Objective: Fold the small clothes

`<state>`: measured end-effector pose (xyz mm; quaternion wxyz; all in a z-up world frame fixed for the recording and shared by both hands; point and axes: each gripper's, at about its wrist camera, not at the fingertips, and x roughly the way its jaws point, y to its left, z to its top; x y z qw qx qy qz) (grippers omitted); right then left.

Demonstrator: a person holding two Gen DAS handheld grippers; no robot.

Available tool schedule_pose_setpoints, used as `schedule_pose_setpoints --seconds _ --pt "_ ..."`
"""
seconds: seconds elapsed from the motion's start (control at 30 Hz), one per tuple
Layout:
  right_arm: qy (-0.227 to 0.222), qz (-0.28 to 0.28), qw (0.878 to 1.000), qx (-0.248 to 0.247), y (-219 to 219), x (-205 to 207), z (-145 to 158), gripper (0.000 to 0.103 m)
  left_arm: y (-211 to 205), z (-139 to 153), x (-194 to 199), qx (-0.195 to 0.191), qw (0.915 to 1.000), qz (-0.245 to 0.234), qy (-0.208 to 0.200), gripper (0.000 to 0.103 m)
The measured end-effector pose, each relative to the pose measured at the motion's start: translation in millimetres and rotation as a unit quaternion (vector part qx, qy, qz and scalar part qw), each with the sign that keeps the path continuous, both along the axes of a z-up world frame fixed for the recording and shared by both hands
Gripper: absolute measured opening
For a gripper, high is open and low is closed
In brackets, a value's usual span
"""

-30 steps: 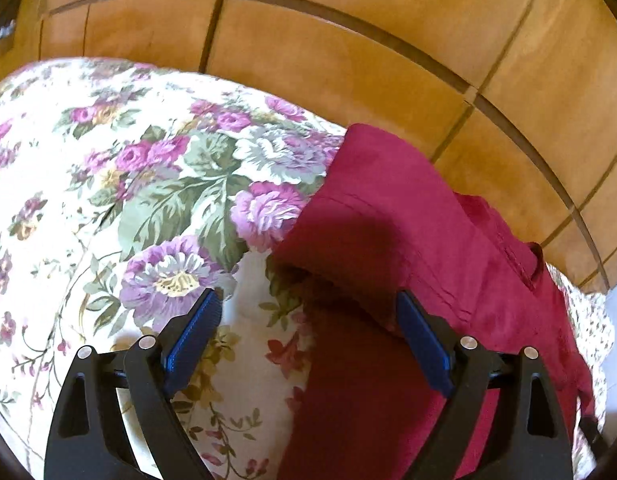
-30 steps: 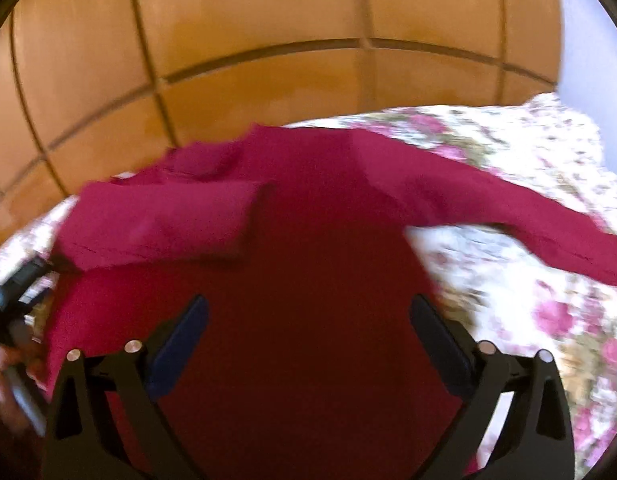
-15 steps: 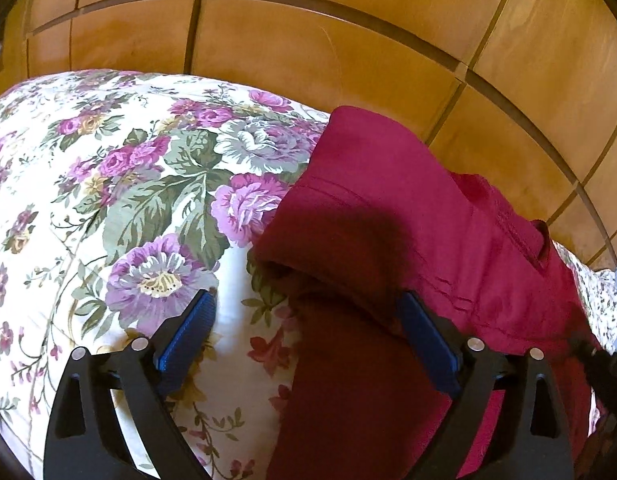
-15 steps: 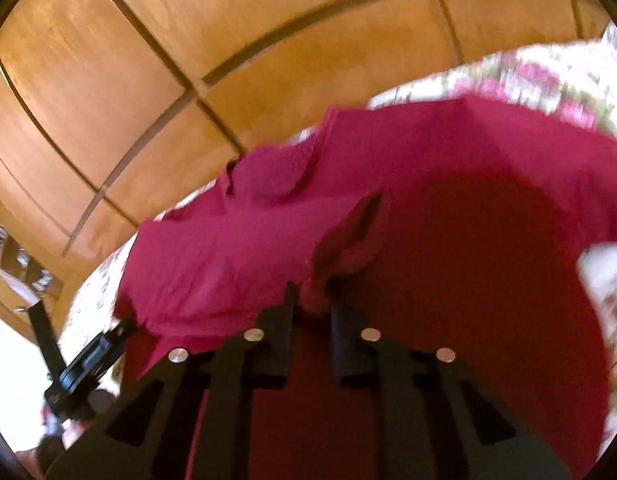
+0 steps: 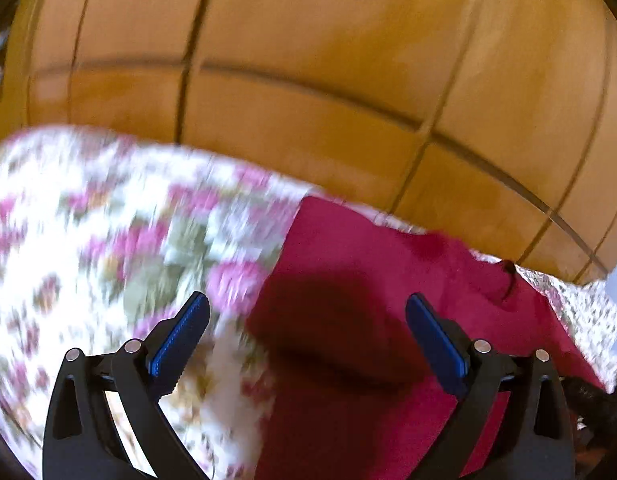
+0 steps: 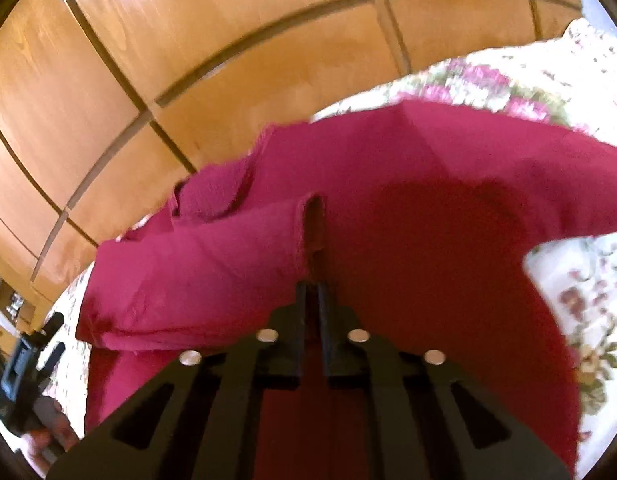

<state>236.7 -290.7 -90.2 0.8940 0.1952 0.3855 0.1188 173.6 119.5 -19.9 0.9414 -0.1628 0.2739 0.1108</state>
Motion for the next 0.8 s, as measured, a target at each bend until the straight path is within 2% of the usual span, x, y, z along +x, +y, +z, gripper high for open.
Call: schedule_pose_setpoints --seconds 0.07,0.1,0.13,0.17,0.2,0.23,0.3,0.37,0.43,0.53,0.63,0.77,0.8 --pt "0.002 0.001 1.000 -0.007 0.6 0.0 -0.7 0.001 -8.2 -5.2 18.3 0.043 0.9989 0.001 0.017 0.097" --pt "0.019 0.013 1.000 -0.008 3.7 3.5 -7.8 0.003 -10.5 -16.7 28.6 0.059 0.9975 -0.001 0.038 0.097" --pt "0.042 0.024 0.999 0.004 5.3 7.4 -16.0 0.003 -12.2 -29.8 36.3 0.061 0.9961 -0.005 0.063 0.097" --pt "0.040 0.015 0.999 0.024 -0.3 4.8 -17.2 0.004 -8.3 -52.8 52.3 0.034 0.9916 -0.020 0.123 0.096" --pt "0.035 0.005 0.999 0.040 -6.5 1.1 -14.0 0.017 -3.5 -62.0 59.2 0.013 0.9887 -0.025 0.147 0.098" --pt "0.028 -0.003 0.998 0.054 -12.8 -2.8 -10.2 0.046 2.4 -62.7 61.9 -0.007 0.9890 -0.024 0.145 0.098" --pt "0.006 -0.032 0.998 0.060 -27.5 -14.4 1.7 0.066 -0.4 -60.1 58.1 0.004 0.9905 -0.021 0.136 0.098" --pt "0.001 -0.061 0.997 0.048 -43.9 -21.6 8.5 0.067 2.0 -59.8 56.6 -0.004 0.9911 -0.021 0.132 0.098" --pt "0.012 -0.090 0.994 0.066 -65.9 -26.5 7.9 0.065 4.0 -59.2 53.1 -0.010 0.9919 -0.019 0.125 0.098" --pt "0.042 -0.158 0.980 0.112 -116.8 -42.2 0.1 0.067 4.8 -55.3 49.1 -0.006 0.9923 -0.012 0.123 0.098" --pt "0.067 -0.236 0.961 0.129 -171.0 -56.2 -8.5 0.067 -6.7 -49.1 40.8 0.027 0.9899 0.004 0.139 0.098" --pt "0.072 -0.336 0.921 0.185 -248.1 -83.4 -22.9 0.065 -27.4 -45.3 21.0 0.059 0.9898 -0.011 0.129 0.098" --pt "0.067 -0.352 0.912 0.199 -262.3 -88.9 -26.3 0.059 -27.8 -44.0 18.7 0.061 0.9904 -0.010 0.124 0.098"
